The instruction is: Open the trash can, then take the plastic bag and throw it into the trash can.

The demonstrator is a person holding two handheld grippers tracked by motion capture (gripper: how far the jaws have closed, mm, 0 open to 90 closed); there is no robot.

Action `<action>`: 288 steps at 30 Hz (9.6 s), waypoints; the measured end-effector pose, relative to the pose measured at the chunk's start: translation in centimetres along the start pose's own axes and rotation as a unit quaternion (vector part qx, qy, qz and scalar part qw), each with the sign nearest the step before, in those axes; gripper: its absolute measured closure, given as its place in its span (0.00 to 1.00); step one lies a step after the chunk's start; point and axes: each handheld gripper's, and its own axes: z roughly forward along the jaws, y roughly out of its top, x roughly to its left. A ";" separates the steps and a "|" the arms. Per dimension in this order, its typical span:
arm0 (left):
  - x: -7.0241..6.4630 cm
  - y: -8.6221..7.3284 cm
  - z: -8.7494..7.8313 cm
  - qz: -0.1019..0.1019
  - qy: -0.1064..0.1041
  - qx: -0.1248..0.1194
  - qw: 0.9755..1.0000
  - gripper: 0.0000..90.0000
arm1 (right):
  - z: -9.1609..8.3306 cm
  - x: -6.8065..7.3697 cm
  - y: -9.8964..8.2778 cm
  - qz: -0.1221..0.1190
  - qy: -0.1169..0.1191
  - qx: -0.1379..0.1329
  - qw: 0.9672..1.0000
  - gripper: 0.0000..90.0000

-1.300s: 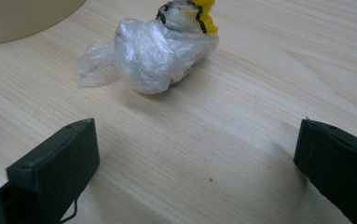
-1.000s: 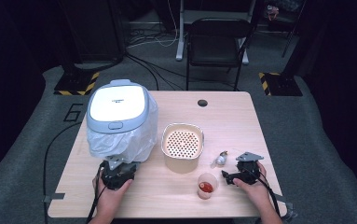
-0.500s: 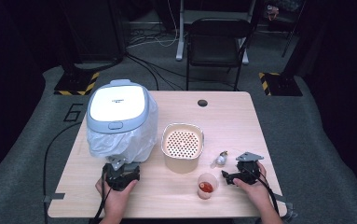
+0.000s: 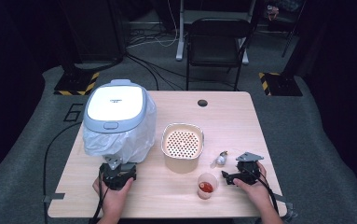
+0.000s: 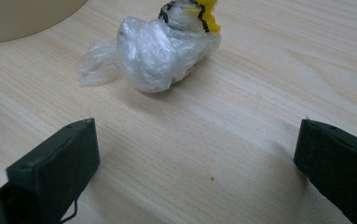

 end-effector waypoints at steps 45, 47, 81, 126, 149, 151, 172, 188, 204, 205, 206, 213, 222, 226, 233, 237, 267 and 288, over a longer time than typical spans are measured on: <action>-0.5 -1.1 0.4 0.032 -0.019 -0.045 0.998 0.59 | 0.0 0.1 0.0 0.004 0.001 -0.001 1.000 0.00; -0.4 -1.0 0.4 0.032 -0.019 -0.043 0.998 0.59 | 0.0 0.1 0.0 0.004 0.000 -0.001 1.000 0.00; -0.3 -1.0 0.4 0.033 -0.022 -0.040 0.998 0.59 | -2.8 0.3 3.7 0.025 0.034 -0.034 0.999 0.39; -0.4 -1.0 0.5 0.029 -0.023 -0.046 0.998 0.59 | 3.9 1.7 7.1 0.035 0.033 0.010 0.999 0.55; -0.3 -1.0 0.4 0.031 -0.025 -0.043 0.998 0.59 | 0.6 1.5 8.8 0.027 0.067 -0.013 0.997 0.66; -0.3 -1.0 0.4 0.031 -0.025 -0.043 0.998 0.59 | 0.2 1.4 8.9 0.024 0.070 -0.012 0.997 0.66; -0.4 -1.0 0.5 0.029 -0.023 -0.046 0.998 0.59 | -6.0 3.6 8.1 0.022 0.116 -0.068 0.991 0.67; -0.3 -1.0 0.4 0.031 -0.025 -0.043 0.998 0.59 | -8.8 5.2 10.4 -0.006 0.125 -0.090 0.988 0.67; -0.3 -1.0 0.4 0.030 -0.024 -0.043 0.998 0.59 | -10.9 5.2 14.5 -0.048 0.123 -0.083 0.988 0.69; -0.3 -1.0 0.4 0.030 -0.024 -0.043 0.998 0.59 | -11.1 5.1 14.8 -0.042 0.133 -0.086 0.986 0.69; -0.3 -1.0 0.4 0.030 -0.024 -0.043 0.998 0.59 | -11.3 5.1 15.1 -0.045 0.134 -0.085 0.986 0.69; -0.3 -1.0 0.4 0.030 -0.024 -0.043 0.998 0.59 | -13.6 5.5 18.1 -0.069 0.142 -0.092 0.983 0.69; -0.3 -1.0 0.4 0.030 -0.024 -0.044 0.998 0.59 | -15.1 7.1 21.9 -0.121 0.142 -0.085 0.979 0.69; -0.3 -1.0 0.4 0.030 -0.024 -0.043 0.998 0.59 | -16.0 7.4 23.6 -0.106 0.174 -0.113 0.973 0.69; -0.3 -1.0 0.4 0.030 -0.024 -0.043 0.998 0.59 | -16.6 8.0 26.2 -0.130 0.170 -0.104 0.971 0.69; -0.3 -1.0 0.4 0.031 -0.024 -0.043 0.998 0.59 | -16.8 8.9 27.6 -0.146 0.165 -0.098 0.971 0.69; -0.4 -1.0 0.5 0.024 -0.022 -0.049 0.998 0.59 | -11.6 17.0 31.7 -0.184 0.240 -0.124 0.945 0.69; -0.3 -1.0 0.5 0.039 -0.016 -0.048 0.998 0.59 | -7.5 20.2 33.1 -0.178 0.244 -0.127 0.945 0.69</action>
